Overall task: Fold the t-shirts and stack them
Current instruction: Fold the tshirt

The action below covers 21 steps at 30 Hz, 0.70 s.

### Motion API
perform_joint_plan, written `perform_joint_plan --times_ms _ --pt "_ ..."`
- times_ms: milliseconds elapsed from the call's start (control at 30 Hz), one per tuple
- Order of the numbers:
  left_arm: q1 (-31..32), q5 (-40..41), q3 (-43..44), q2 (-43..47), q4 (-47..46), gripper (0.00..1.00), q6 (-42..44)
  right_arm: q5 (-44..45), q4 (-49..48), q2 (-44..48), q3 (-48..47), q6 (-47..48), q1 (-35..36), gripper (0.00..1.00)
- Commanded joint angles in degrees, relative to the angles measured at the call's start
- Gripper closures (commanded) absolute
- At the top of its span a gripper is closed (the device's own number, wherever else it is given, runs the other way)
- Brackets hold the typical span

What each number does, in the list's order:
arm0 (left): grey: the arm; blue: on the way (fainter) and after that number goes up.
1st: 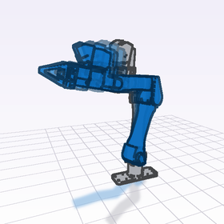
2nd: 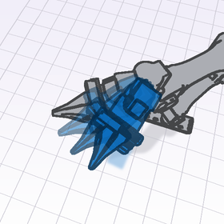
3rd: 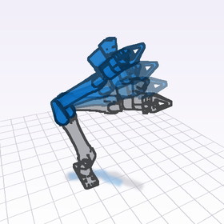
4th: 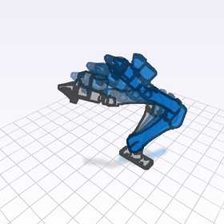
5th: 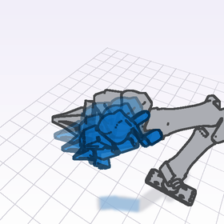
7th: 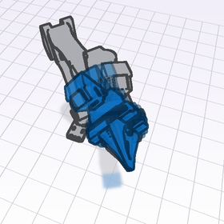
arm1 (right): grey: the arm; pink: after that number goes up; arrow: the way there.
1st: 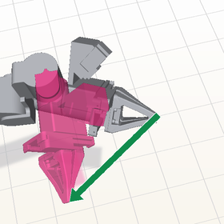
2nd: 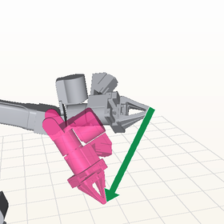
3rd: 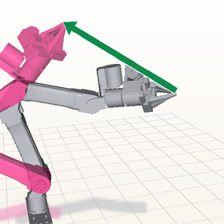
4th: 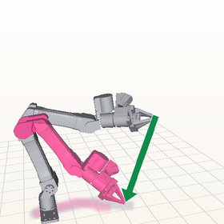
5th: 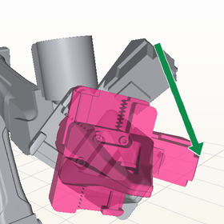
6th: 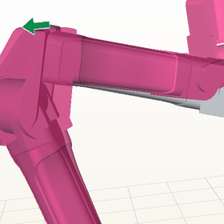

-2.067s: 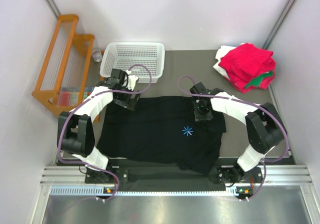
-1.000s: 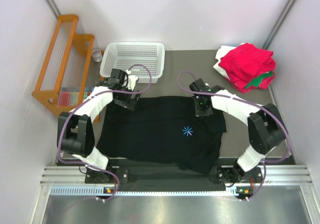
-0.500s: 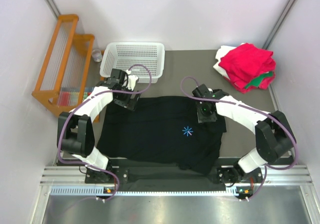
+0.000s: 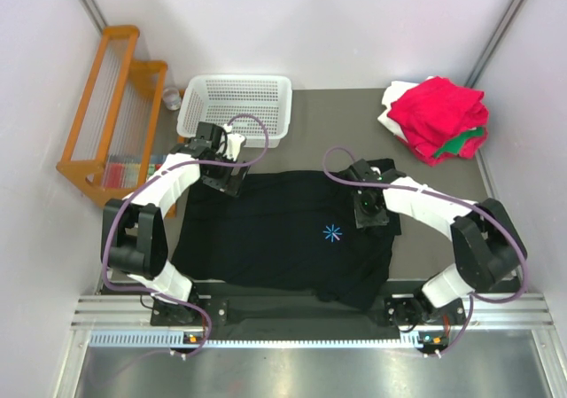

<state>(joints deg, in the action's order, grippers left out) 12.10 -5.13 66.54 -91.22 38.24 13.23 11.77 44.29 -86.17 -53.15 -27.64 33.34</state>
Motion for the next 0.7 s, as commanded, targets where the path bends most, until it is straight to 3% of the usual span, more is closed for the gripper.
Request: perform_joint_plan --times_ms 0,333,400,533,667 --pt "0.0 -0.3 1.2 1.8 0.3 0.01 0.0 1.5 -3.8 -2.9 0.8 0.6 -2.5 0.68" --pt "0.0 -0.2 0.8 1.8 0.0 0.01 0.1 0.5 -5.7 -5.8 -0.8 1.2 -6.1 0.71" --pt "0.0 -0.2 0.7 1.7 0.1 0.01 0.0 0.4 -5.8 -5.6 -1.1 0.9 -6.1 0.76" --pt "0.0 -0.1 0.5 1.8 0.0 0.01 0.1 0.4 -5.2 -4.7 -2.0 0.7 -6.2 0.98" --pt "0.0 -0.3 0.1 1.9 -0.3 0.01 0.1 0.6 -3.2 -3.0 -4.7 0.8 -6.2 1.00"
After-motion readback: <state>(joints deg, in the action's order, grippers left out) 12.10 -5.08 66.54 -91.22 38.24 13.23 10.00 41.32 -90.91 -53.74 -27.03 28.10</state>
